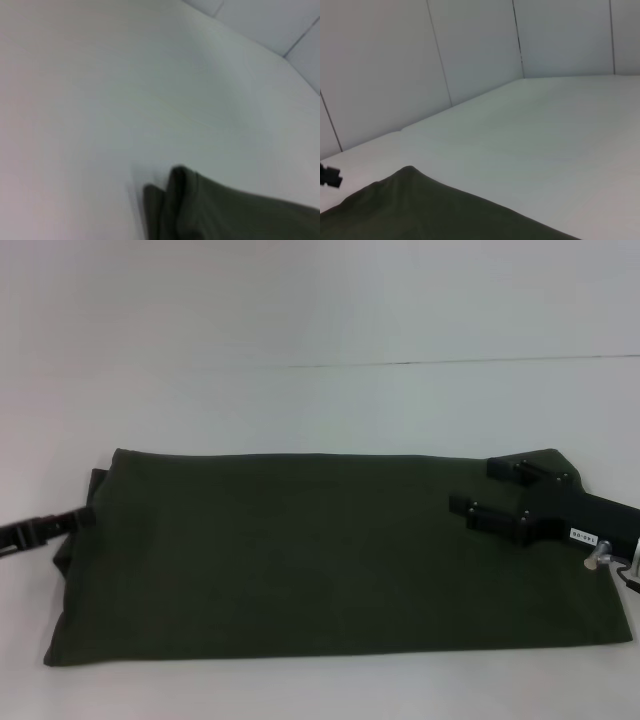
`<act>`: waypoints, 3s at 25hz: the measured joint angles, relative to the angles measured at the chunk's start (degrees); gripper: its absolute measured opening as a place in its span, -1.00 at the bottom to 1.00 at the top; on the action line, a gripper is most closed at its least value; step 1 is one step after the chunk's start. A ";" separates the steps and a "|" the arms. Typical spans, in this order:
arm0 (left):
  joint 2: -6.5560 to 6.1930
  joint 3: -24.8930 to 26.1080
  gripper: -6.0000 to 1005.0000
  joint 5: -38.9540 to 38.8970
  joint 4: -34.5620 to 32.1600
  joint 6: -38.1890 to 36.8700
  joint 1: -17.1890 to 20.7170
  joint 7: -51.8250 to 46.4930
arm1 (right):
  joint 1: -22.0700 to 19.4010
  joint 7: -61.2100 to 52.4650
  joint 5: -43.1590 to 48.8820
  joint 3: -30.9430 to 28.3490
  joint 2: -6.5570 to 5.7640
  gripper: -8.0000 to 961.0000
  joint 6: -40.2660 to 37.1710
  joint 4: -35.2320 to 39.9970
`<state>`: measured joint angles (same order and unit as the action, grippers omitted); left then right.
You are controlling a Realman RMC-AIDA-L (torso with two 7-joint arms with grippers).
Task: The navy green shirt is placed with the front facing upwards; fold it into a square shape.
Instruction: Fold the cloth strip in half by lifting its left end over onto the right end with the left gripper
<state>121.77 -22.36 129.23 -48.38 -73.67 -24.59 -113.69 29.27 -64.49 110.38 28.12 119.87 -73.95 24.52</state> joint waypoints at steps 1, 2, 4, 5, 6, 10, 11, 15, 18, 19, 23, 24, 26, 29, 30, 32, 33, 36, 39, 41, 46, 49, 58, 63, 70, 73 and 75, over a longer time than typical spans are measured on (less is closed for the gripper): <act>-0.29 -0.07 0.45 0.10 -0.82 -0.28 -0.05 -1.07 | 0.00 0.04 0.00 0.00 0.00 0.84 0.06 0.00; -0.62 -0.23 0.45 0.57 -1.59 -0.77 -0.22 -2.35 | 0.01 0.12 0.00 0.00 0.01 0.84 0.14 0.00; -1.30 -0.34 0.46 2.49 -3.05 -1.64 -0.91 -5.31 | 0.14 0.35 -0.01 0.00 0.01 0.84 0.39 0.00; -1.65 -0.34 0.46 4.18 -3.73 -2.04 -1.43 -7.33 | 0.14 0.35 -0.01 0.00 0.01 0.84 0.39 0.00; -1.98 -0.33 0.46 6.21 -4.35 -2.42 -2.04 -9.49 | 0.22 0.40 -0.02 0.00 0.04 0.84 0.40 0.00; -3.40 -0.12 0.45 12.91 -5.00 -4.94 -4.81 -16.40 | 0.65 0.50 -0.09 0.00 0.12 0.84 0.42 -0.04; -3.49 -0.12 0.45 13.34 -4.97 -5.16 -5.01 -16.85 | 0.70 0.50 -0.09 0.00 0.12 0.84 0.42 -0.07; -3.47 -0.27 0.44 13.91 -4.84 -5.24 -5.34 -17.66 | 0.76 0.51 -0.09 0.00 0.16 0.84 0.42 -0.17; -3.20 -0.29 0.44 13.91 -4.52 -4.96 -5.31 -17.69 | 0.80 0.51 -0.09 0.00 0.23 0.85 0.42 -0.25; -3.11 -0.30 0.44 13.93 -4.31 -4.90 -5.27 -17.66 | 0.79 0.52 -0.09 0.00 0.23 0.85 0.42 -0.27; -2.65 -0.35 0.45 13.79 -3.06 -4.12 -5.17 -16.58 | 0.84 0.60 -0.09 0.00 0.22 0.84 0.65 -0.36; -2.52 -0.38 0.45 13.72 -2.75 -3.89 -5.17 -16.12 | 0.92 0.60 -0.09 0.00 0.21 0.84 0.82 -0.43; -2.36 -0.42 0.45 13.74 -2.31 -3.42 -5.19 -15.30 | 1.15 0.60 -0.08 0.00 0.17 0.84 1.01 -0.71; -2.23 -0.83 0.46 13.74 -2.00 -2.75 -5.24 -14.71 | 1.34 0.60 -0.08 0.00 0.10 0.84 1.19 -0.95; -2.19 -0.96 0.46 13.69 -1.99 -2.44 -5.24 -14.57 | 1.36 0.60 -0.09 0.00 0.10 0.84 1.31 -0.96; -2.06 -1.20 0.46 13.73 -1.98 -1.55 -5.25 -14.55 | 1.37 0.60 -0.09 0.00 0.10 0.84 1.40 -0.96; -2.00 -1.36 0.46 13.81 -1.98 -1.24 -5.26 -14.55 | 1.37 0.60 -0.09 -0.02 0.10 0.84 1.41 -0.96; -1.85 -1.79 0.47 13.92 -1.98 -0.44 -5.27 -14.54 | 1.39 0.60 -0.08 -0.13 0.10 0.84 1.44 -1.02; -1.78 -1.91 0.49 13.98 -1.92 0.30 -5.28 -14.54 | 1.46 0.60 -0.08 -0.16 0.14 0.84 1.46 -1.15; -1.77 -2.19 0.49 14.05 -1.90 0.52 -5.24 -14.53 | 1.53 0.60 -0.08 -0.21 0.16 0.84 1.50 -1.36; -1.77 -2.60 0.52 14.15 -1.89 0.69 -5.04 -14.54 | 1.60 0.59 -0.08 -0.40 0.10 0.84 1.56 -1.54; -1.69 -2.97 0.53 14.19 -1.88 0.96 -4.97 -14.54 | 1.70 0.59 -0.08 -0.41 0.10 0.84 1.62 -1.54; -1.62 -3.31 0.57 14.21 -0.50 2.32 -5.05 -14.54 | 1.84 0.53 -0.08 -0.33 0.10 0.84 1.63 -1.51; -1.63 -3.31 0.60 14.21 -0.48 2.39 -5.08 -14.54 | 1.87 0.44 -0.08 -0.35 0.10 0.84 1.62 -1.49; -1.63 -3.71 0.63 14.53 -0.48 2.39 -5.12 -14.54 | 1.85 0.42 -0.08 -0.28 0.10 0.85 1.62 -1.55; -1.63 -4.72 0.64 14.55 -0.48 2.20 -5.12 -14.54 | 1.84 0.43 -0.08 -0.32 0.10 0.85 1.62 -1.57; -1.54 -5.34 0.65 14.56 -0.49 1.93 -5.14 -14.56 | 1.84 0.46 -0.08 -0.34 0.10 0.85 1.62 -1.58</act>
<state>120.24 -27.70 143.79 -48.87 -71.74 -29.73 -128.25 31.11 -64.03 110.30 27.79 119.97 -72.33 22.94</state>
